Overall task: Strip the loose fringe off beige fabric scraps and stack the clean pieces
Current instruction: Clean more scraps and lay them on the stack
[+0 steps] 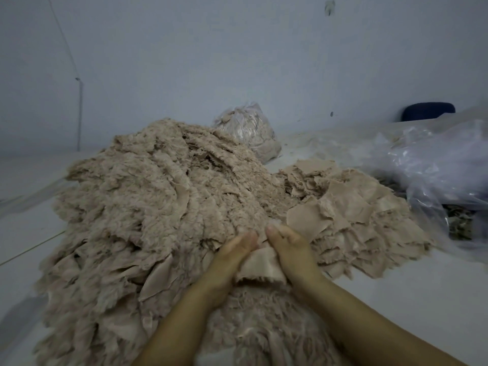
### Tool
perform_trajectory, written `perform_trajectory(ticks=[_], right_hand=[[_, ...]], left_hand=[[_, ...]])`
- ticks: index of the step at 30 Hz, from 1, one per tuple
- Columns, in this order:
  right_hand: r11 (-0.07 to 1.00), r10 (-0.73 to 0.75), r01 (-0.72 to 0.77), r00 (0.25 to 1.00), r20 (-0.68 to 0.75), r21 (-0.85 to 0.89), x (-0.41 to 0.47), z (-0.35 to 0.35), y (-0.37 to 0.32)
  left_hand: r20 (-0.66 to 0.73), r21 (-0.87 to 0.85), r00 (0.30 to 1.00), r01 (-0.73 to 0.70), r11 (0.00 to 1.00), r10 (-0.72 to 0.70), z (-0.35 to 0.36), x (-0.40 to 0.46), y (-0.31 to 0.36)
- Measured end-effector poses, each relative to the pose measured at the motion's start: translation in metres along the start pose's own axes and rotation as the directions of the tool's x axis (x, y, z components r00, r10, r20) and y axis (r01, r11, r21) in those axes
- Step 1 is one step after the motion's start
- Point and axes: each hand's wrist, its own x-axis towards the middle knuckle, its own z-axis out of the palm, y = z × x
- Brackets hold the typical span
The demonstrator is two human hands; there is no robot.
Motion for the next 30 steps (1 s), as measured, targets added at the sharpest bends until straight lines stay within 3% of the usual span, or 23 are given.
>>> perform_trajectory(ticks=[2,5,11,14,17,22,24,26,28,30], right_hand=[[1.0,0.015,-0.014,0.999,-0.039,0.015,-0.001,0.006,0.003],[0.998,0.057,-0.053,0.979,-0.193,0.027,0.008,-0.002,0.003],[0.996,0.025,-0.012,0.988,-0.151,0.086,0.01,-0.005,0.005],[0.997,0.019,-0.005,0.983,-0.184,0.076,0.016,-0.011,0.004],[0.993,0.081,-0.053,0.956,-0.283,0.106,0.031,-0.028,-0.011],[0.966,-0.114,-0.055,0.784,-0.61,-0.252,0.059,-0.079,-0.042],[0.941,-0.178,0.005,0.858,-0.481,-0.34,0.05,-0.068,-0.044],[0.873,-0.153,0.059,0.976,-0.157,-0.484,0.032,-0.041,-0.033],[0.781,0.058,0.03,0.991,0.121,-0.624,0.017,-0.015,-0.018],[0.672,0.137,0.073,0.966,0.221,-0.737,0.01,-0.003,-0.004]], left_hand=[[0.022,-0.077,1.0,-0.01,0.997,0.012,0.006,0.0,-0.001],[-0.098,-0.145,0.995,-0.045,0.988,0.031,0.003,-0.001,0.005],[-0.124,-0.236,0.99,0.032,0.971,-0.063,-0.004,-0.001,0.009],[-0.254,-0.246,0.967,-0.042,0.968,-0.022,-0.006,0.001,0.01],[-0.293,-0.229,0.956,-0.092,0.969,0.022,-0.01,0.003,0.01],[-0.404,-0.196,0.915,-0.096,0.976,0.009,-0.016,0.007,0.006],[-0.42,-0.166,0.908,-0.078,0.983,0.001,-0.018,0.008,0.004],[-0.412,-0.108,0.911,-0.062,0.992,0.012,-0.017,0.009,0.001],[-0.404,-0.003,0.912,-0.074,0.997,0.066,-0.015,0.008,-0.002],[-0.364,0.108,0.921,-0.105,0.989,0.137,-0.013,0.007,-0.004]])
